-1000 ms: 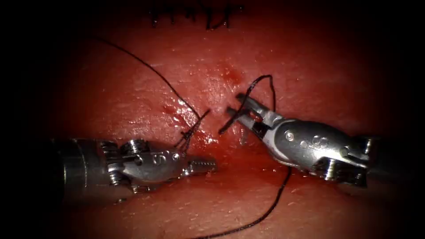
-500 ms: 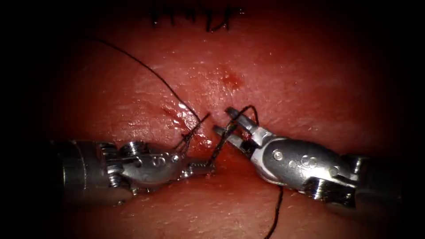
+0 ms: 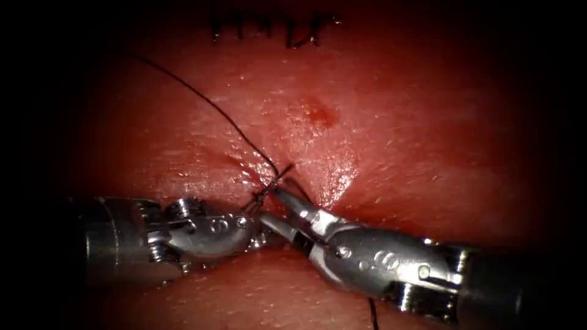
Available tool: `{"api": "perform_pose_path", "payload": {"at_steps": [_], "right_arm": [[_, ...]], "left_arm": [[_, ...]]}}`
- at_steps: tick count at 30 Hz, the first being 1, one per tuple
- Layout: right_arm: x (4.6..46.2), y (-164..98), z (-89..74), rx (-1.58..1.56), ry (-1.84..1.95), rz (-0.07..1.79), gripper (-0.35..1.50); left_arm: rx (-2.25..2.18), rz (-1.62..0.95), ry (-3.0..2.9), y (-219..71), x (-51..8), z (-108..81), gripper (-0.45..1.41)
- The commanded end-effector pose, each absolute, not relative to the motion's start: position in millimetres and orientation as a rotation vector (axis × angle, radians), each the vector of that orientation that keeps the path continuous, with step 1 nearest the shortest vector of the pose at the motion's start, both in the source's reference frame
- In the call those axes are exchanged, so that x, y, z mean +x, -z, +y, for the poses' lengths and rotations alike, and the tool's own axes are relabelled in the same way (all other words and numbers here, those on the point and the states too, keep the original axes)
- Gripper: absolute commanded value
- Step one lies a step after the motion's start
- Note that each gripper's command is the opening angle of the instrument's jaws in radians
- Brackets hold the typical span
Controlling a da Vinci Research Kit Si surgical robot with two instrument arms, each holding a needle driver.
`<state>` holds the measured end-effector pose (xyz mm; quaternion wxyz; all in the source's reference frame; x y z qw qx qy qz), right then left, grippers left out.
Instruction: Wound Closure
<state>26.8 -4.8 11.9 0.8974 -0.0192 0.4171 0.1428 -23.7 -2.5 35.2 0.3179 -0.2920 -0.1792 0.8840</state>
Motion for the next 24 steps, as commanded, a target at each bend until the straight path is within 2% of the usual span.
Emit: {"api": "perform_pose_path", "payload": {"at_steps": [1,7,16,17,18,19,21,24], "right_arm": [[26.7,-12.0,-5.4,-0.042,-0.305,0.855,-0.35],[24.3,-12.4,-4.6,-0.057,-0.313,0.811,-0.35],[25.8,-12.5,-2.4,-0.129,-0.38,0.9,-0.35],[25.9,-12.6,-2.1,-0.148,-0.39,0.914,0.1],[26.0,-12.8,-1.8,-0.17,-0.396,0.929,0.78],[26.1,-13.0,-1.6,-0.176,-0.412,0.948,1.14],[26.3,-13.3,-1.0,-0.195,-0.45,0.982,1.43],[26.5,-13.5,-0.7,-0.194,-0.454,1.013,1.46]], "left_arm": [[-0.769,-0.473,-2.326,-35.7,-24.3,-2.7,-0.17],[-0.77,-0.478,-2.327,-35.5,-24.1,-2.6,-0.17],[-0.77,-0.48,-2.326,-35.3,-24.1,-2.4,-0.15],[-0.77,-0.48,-2.326,-35.3,-24.1,-2.4,-0.15],[-0.771,-0.481,-2.326,-35.3,-24.1,-2.4,-0.15],[-0.771,-0.481,-2.327,-35.3,-24.1,-2.5,-0.15],[-0.771,-0.481,-2.327,-35.3,-24.0,-2.4,-0.17],[-0.771,-0.481,-2.327,-35.3,-24.0,-2.4,-0.17]]}}
